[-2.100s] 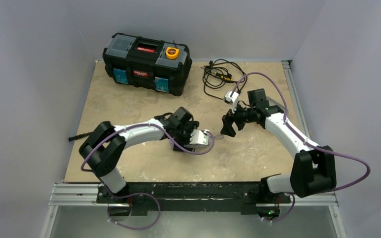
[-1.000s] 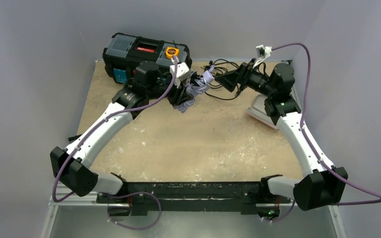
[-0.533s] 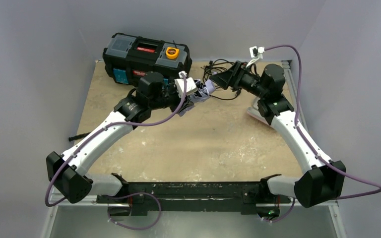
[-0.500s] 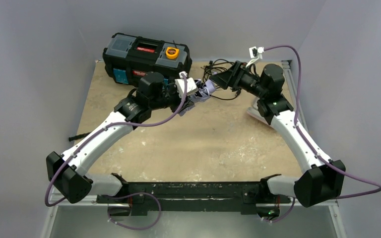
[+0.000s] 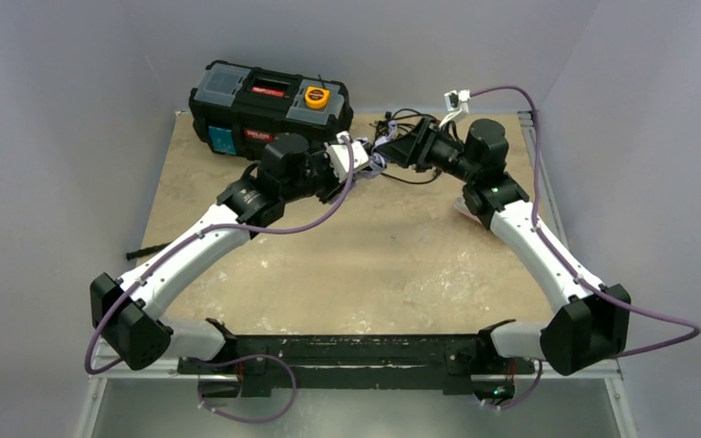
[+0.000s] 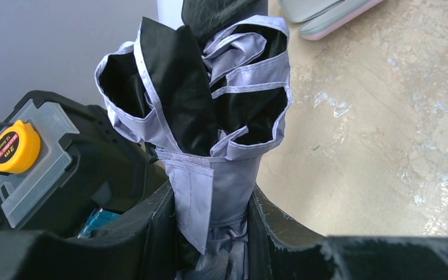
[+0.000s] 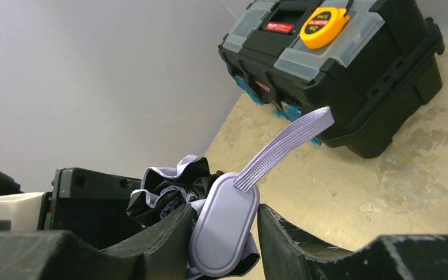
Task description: Open the umbrella
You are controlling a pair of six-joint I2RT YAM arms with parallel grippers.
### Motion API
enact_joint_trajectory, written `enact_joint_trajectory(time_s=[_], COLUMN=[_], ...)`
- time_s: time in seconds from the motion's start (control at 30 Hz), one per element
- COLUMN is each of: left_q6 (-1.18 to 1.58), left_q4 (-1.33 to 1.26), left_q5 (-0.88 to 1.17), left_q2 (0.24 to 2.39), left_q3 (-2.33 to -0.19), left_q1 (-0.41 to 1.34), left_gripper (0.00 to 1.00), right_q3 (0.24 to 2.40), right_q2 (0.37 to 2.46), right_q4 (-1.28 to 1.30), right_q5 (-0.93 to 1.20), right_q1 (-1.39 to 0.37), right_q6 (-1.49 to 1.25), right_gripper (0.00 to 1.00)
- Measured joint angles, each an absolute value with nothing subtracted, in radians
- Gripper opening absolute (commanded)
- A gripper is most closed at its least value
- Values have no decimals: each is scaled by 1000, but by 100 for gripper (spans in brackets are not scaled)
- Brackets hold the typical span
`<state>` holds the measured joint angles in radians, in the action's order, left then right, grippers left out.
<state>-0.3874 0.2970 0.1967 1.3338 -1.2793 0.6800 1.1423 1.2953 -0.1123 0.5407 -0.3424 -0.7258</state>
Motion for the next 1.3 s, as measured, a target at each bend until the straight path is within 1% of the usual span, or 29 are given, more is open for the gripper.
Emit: enact_joint_trajectory(time_s=[0.2,0.23,0.27,0.3,0.33,0.37,0.53,0.63,0.8,0.97,1.2,1.3], left_q6=[-403,-405,-405,-406,-408,-409,-422,-432,-457,-492,-554,-582], left_q4=[308,309,309,309,308,307,290,236,211,182,204,191], left_q5=[162,159,155,152,151,149,140,133,119,122,140,166], left_q2=[1348,1348,1348,1348,1348,1348,1346,1317,1286,1278,1255,1248], left_q3=[-1279,-1279,-1279,-1279,-1279,-1279,-1273,-1218,-1115,-1039,-939,-918], left_q1=[684,684,684,684,684,684,684,681,646,628,578,566], left_gripper=[0,0,0,0,0,0,0,0,0,0,0,0], right_q3=[1144,1144,1145,1146,1146,1146,1156,1177,1251,1284,1346,1367], right_q2=[1345,1350,1353,1355,1355,1355,1355,1355,1359,1366,1378,1386], right_q4=[-123,-127,-130,-131,-134,-134,-134,-123,-117,-94,-60,-56], right_q5=[543,545,545,545,545,545,543,572,614,629,647,668], right_q1=[-355,-356,-358,-359,-360,-360,-345,-310,-150,-54,159,213], right_q6=[-743,-745,-749,-751,-753,-757,-764,-766,-796,-803,-819,-820], right_gripper=[41,37,30,21,8,0,0,0,0,0,0,0])
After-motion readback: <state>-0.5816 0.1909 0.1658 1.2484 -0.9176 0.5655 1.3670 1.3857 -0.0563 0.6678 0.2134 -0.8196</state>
